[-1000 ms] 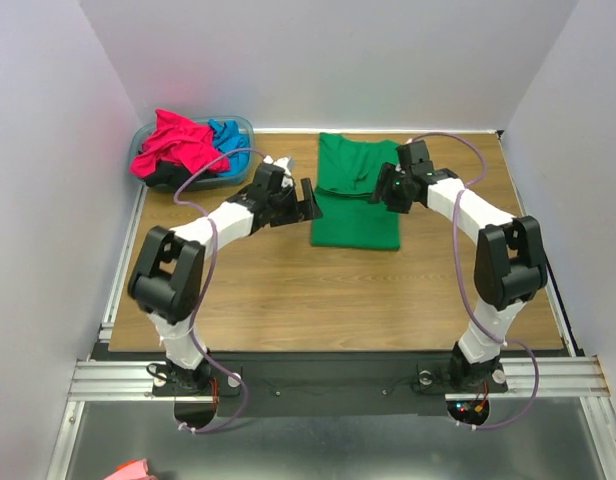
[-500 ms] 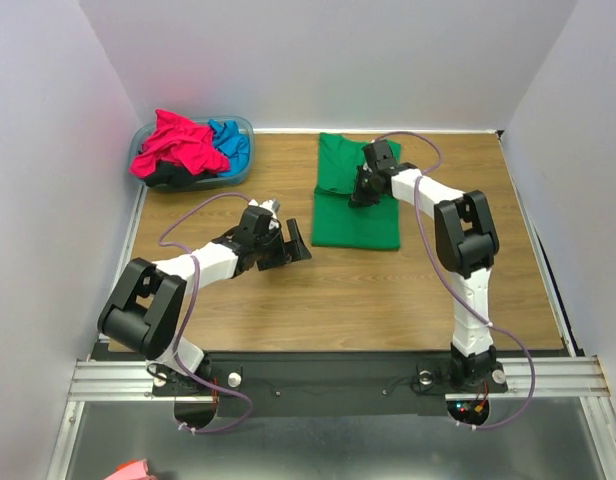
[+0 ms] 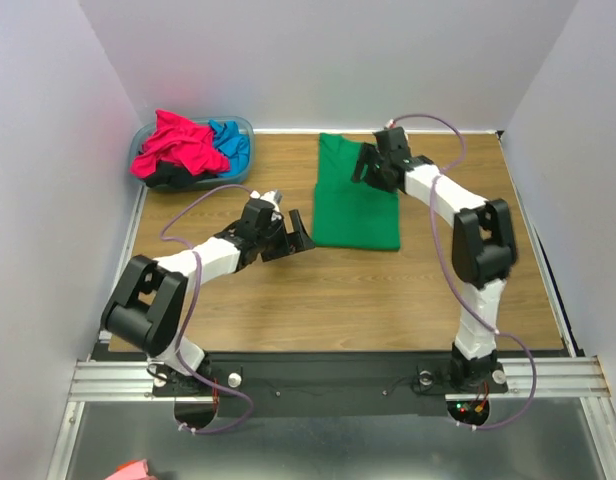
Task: Fold and stack the t-shirts
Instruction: Fold the tshirt
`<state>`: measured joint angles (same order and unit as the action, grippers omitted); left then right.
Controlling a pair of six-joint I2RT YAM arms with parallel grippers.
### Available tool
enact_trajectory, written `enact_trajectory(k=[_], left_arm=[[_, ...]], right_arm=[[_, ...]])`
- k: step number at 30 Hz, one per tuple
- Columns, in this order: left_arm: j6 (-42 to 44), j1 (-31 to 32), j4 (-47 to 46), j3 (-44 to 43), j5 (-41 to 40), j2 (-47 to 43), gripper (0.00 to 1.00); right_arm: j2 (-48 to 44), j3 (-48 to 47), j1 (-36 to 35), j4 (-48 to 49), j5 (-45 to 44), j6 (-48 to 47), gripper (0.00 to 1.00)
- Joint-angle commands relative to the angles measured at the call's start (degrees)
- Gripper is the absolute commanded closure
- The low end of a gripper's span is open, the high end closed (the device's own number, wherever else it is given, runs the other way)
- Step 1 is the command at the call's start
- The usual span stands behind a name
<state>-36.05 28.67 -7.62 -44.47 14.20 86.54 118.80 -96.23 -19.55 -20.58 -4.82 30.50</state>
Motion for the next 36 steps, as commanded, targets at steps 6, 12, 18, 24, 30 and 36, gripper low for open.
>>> enact_trajectory(k=[6, 12, 18, 24, 30, 36], left_arm=[[1.8, 0.6, -3.0, -9.9, 2.6, 9.7, 0.02], [1.2, 1.1, -4.0, -14.9, 4.1, 16.8, 0.1], [0.5, 1.1, -3.6, -17.1, 3.1, 20.1, 0.28], [0.2, 1.7, -3.5, -16.9, 3.1, 21.6, 0.58], [-0.7, 3.3, -4.7, -14.8, 2.6, 22.4, 0.88], [-1.1, 3.7, -4.8, -14.1, 3.1, 21.8, 1.0]], right_arm=[[-33.0, 38.9, 1.5, -0.6, -7.0, 10.8, 0.0], [-36.2, 46.7, 2.1, 1.1, -6.3, 13.6, 0.03], [-33.0, 47.0, 2.6, 5.2, -4.3, 16.4, 0.31], [-26.4, 46.0, 2.9, 6.7, -2.6, 17.2, 0.41], [-24.4, 46.9, 2.9, 7.9, -2.8, 17.0, 0.59], [-26.4, 48.8, 3.0, 8.0, -0.2, 14.6, 0.89]])
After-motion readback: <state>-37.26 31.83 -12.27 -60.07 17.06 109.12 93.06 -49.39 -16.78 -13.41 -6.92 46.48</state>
